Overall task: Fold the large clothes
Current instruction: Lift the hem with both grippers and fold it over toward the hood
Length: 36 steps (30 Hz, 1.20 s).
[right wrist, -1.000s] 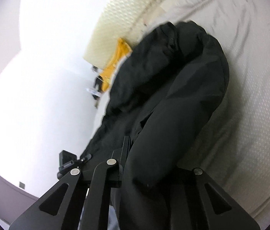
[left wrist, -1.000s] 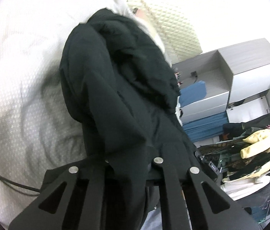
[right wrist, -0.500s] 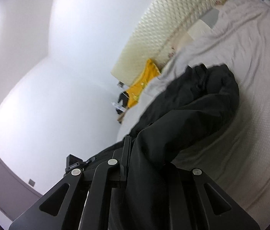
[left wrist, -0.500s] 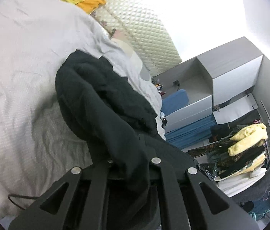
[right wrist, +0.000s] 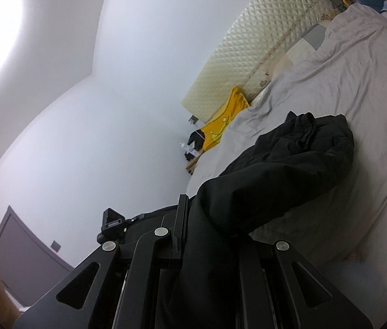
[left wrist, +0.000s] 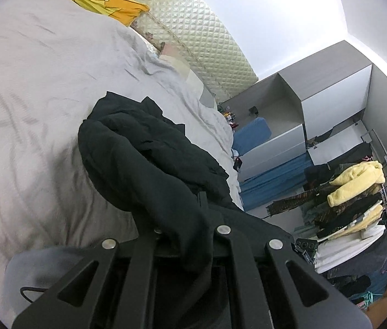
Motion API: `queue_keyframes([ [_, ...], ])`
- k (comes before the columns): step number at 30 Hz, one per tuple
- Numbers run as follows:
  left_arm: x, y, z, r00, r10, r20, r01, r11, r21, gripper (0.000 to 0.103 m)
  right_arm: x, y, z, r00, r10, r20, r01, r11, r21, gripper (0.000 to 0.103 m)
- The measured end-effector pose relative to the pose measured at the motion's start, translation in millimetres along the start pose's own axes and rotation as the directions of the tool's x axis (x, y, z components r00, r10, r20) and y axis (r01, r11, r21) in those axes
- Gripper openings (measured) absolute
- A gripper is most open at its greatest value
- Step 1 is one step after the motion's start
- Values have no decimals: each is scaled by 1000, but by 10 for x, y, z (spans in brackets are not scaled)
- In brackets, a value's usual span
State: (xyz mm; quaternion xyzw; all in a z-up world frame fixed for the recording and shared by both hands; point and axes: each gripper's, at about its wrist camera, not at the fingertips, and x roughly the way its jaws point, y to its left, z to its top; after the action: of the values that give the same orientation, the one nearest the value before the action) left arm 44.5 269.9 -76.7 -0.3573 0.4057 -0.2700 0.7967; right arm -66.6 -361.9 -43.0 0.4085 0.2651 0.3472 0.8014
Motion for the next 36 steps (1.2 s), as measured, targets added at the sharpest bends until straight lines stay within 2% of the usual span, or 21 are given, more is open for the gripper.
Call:
queue_keyframes([
  [7,-255,-104,-143,1000,0,-5,0,1000,10,5,-221,253,-180,1000,2,19,-2,999,-40,9],
  [12,-176,-120,-43,1000,13,-18,-12,1000,24,6,-149,212,-46,1000,-13,15,13,999,-37,9],
  [17,83,-39,296,998,43,-40,-43,999,5,6,44,-101,281,999,-26,30,24,998,61,9],
  [24,552,195,851,989,123,-84,-129,989,-70,8,593,-810,896,994,-107,20,100,969,227,9],
  [31,1011,295,1292,960,254,-117,-264,961,-80,11,1091,-1420,1335,977,-212,-15,205,920,335,9],
  [36,1322,414,1499,925,352,-141,-363,930,-63,14,1363,-1794,1485,959,-277,-54,276,881,384,8],
])
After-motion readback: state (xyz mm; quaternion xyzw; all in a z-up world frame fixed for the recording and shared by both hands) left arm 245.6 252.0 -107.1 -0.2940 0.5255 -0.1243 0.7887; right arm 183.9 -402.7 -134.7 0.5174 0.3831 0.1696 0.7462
